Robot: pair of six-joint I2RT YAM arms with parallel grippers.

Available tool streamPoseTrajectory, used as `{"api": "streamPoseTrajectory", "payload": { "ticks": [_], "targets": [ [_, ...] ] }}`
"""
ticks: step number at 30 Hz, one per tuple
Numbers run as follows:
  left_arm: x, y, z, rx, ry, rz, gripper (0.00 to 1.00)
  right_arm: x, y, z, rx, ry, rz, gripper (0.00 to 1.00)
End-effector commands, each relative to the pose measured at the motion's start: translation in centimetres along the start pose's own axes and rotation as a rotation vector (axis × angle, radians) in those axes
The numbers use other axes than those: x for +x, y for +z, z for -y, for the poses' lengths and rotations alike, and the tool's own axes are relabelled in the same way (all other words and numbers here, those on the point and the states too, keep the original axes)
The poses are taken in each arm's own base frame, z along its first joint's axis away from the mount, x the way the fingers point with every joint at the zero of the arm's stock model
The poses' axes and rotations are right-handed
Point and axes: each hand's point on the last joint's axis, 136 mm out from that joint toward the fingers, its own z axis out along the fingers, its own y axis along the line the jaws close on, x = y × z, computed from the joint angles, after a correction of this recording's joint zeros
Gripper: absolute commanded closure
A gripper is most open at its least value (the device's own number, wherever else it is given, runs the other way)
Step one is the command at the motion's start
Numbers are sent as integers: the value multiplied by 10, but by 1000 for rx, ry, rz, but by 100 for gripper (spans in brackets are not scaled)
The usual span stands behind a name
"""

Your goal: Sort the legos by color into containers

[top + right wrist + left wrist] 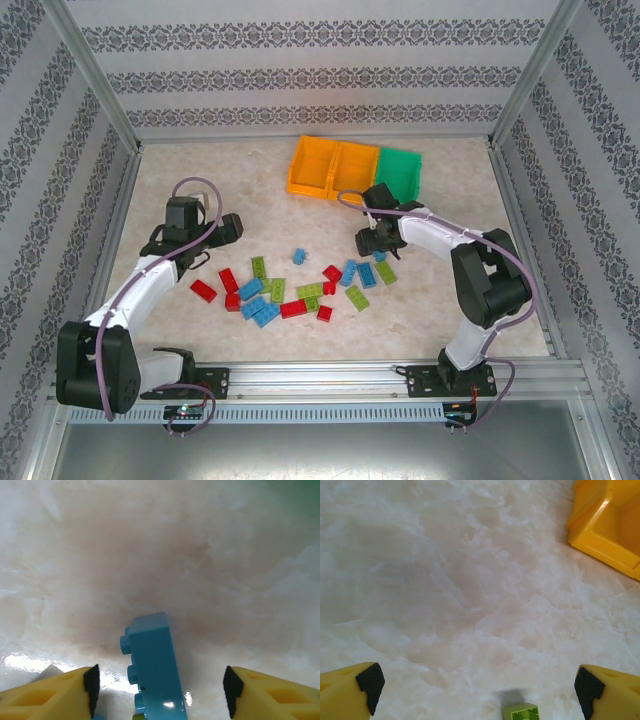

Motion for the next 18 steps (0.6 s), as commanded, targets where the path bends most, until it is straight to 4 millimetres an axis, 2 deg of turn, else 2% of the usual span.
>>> {"api": "streamPoseTrajectory", "payload": {
  "ticks": [1, 6, 9, 11, 15, 18],
  "targets": [
    [0, 3, 9, 34, -3, 9, 0, 2, 3, 0, -19, 1, -40, 36],
    [-1, 5, 9, 33, -3, 13, 0, 4, 12, 6, 0, 7, -71, 44],
    [0, 6, 9, 33, -4, 10, 0, 1, 12, 7, -4, 20, -65, 55],
    [1, 7, 9, 33, -5, 6, 0, -2, 11, 8, -8, 27, -51, 61],
    [-1, 8, 9, 31, -5, 9, 0, -5, 9, 10, -12, 33, -41, 69],
    [-3, 9, 9, 30, -4, 11, 0, -14, 0, 15, -18, 63, 0, 73]
  ]
}}
